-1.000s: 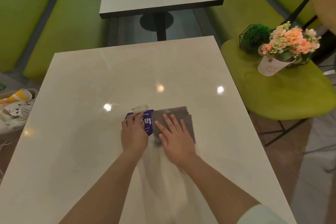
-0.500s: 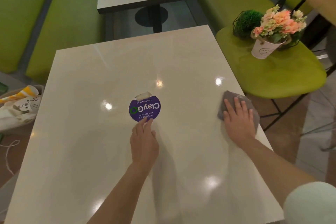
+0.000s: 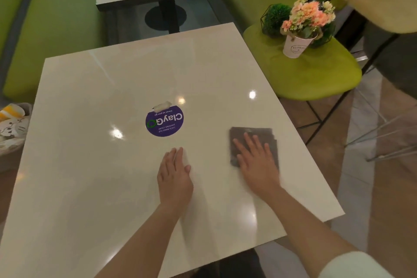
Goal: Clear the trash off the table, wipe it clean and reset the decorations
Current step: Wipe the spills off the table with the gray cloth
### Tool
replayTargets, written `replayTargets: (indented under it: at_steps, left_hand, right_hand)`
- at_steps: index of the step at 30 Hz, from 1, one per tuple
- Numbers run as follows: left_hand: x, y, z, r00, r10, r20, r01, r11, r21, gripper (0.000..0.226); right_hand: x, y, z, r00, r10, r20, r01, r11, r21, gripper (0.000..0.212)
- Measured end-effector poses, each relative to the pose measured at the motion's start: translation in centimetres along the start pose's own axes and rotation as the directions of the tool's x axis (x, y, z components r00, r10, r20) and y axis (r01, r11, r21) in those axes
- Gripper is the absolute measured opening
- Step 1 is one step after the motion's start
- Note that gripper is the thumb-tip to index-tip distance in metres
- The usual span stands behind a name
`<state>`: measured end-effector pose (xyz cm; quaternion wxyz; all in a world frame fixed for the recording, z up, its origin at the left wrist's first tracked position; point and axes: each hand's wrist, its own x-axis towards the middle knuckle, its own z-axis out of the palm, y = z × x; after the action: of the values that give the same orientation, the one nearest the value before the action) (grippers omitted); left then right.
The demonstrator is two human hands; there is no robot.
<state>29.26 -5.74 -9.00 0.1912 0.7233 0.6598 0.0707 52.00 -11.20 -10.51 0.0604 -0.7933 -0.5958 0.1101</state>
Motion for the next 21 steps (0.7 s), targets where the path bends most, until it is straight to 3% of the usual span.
replayTargets:
  at_steps: [4, 8, 12, 17, 19, 21]
  left_hand:
    - [0.3, 0.2, 0.2, 1.000, 0.003, 0.021, -0.004, 1.000, 0.024, 0.054]
    - [0.3, 0.0, 0.1, 0.999, 0.020, 0.038, -0.021, 0.999, 0.046, 0.054]
    - [0.2, -0.1, 0.2, 0.999, 0.041, 0.032, -0.043, 0.997, 0.065, 0.054]
    - [0.2, -0.2, 0.3, 0.997, 0.083, -0.006, -0.081, 0.991, 0.105, 0.054]
    - [0.2, -0.3, 0.4, 0.996, 0.090, -0.008, -0.088, 0.991, 0.104, 0.054]
    - [0.2, -0.3, 0.3, 0.996, 0.090, 0.004, -0.090, 0.989, 0.119, 0.054]
  right_hand:
    - [-0.5, 6.7, -1.8, 0.981, 0.195, 0.009, -0.194, 0.980, -0.047, 0.062]
    - [-0.5, 4.5, -1.4, 0.949, 0.316, 0.001, -0.316, 0.949, -0.023, 0.051]
    - [-2.4, -2.2, -0.2, 0.991, 0.132, 0.020, -0.132, 0.991, 0.010, 0.063]
    - [-4.6, -8.1, 1.7, 0.990, -0.120, 0.069, 0.117, 0.992, 0.047, 0.056]
    - [-4.6, -6.7, 1.6, 0.986, -0.148, 0.078, 0.146, 0.989, 0.033, 0.055]
    - [-4.5, -3.8, 1.1, 0.996, -0.081, 0.042, 0.081, 0.997, 0.021, 0.056]
